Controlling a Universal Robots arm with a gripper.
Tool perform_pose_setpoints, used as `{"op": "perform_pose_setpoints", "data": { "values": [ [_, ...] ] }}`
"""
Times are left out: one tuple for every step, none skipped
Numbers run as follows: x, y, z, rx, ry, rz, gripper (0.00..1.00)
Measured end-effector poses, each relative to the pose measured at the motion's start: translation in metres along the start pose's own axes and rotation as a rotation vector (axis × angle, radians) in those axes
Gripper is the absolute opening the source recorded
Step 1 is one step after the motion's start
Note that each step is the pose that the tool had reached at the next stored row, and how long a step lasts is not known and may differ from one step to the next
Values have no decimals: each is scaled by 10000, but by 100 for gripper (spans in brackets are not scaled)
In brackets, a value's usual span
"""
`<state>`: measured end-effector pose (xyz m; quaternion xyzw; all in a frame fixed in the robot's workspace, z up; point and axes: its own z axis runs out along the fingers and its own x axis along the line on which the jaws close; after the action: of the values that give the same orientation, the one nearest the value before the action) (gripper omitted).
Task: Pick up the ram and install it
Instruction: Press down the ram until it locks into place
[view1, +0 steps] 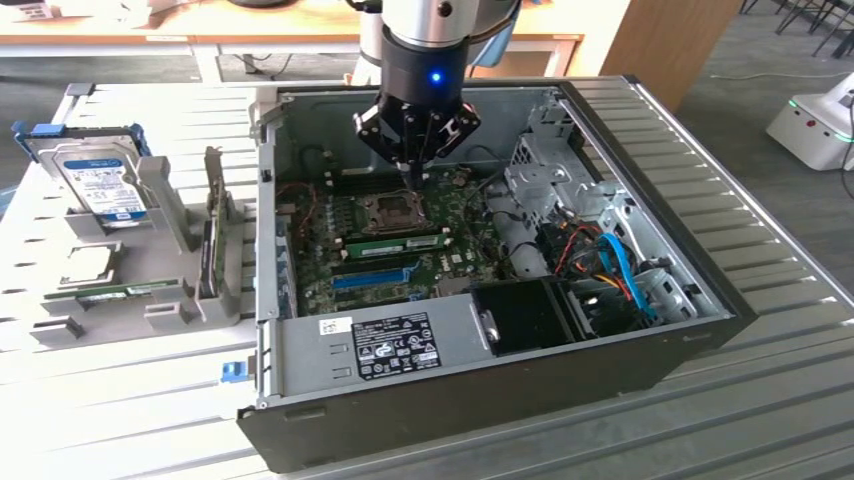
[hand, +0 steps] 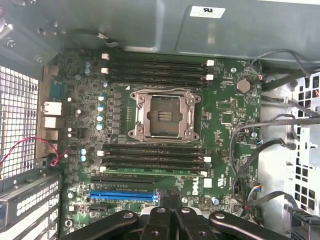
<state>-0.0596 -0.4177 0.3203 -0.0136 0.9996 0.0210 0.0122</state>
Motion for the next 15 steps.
{"op": "perform_pose_setpoints", "data": {
  "values": [
    [1, 0, 0, 0, 0, 1, 11],
    [1, 0, 0, 0, 0, 1, 11],
    [1, 0, 0, 0, 0, 2, 11],
    [0, 0, 0, 1, 4, 3, 11],
    [-1, 0, 1, -1, 12, 4, 11],
    [-3, 0, 1, -2, 23, 4, 11],
    [-5, 0, 1, -2, 36, 3, 11],
    [-8, 0, 2, -1, 55, 4, 11],
    [-11, 0, 2, 2, 74, 4, 11],
    [-16, 0, 3, 4, 98, 5, 11],
    [-21, -1, 3, 8, 127, 7, 11],
    [-27, -1, 4, 11, 162, 8, 11],
    [-36, -1, 4, 14, 205, 9, 11],
    [-44, -1, 5, 17, 246, 11, 11],
    [-51, -2, 6, 18, 287, 13, 11]
  ]
}}
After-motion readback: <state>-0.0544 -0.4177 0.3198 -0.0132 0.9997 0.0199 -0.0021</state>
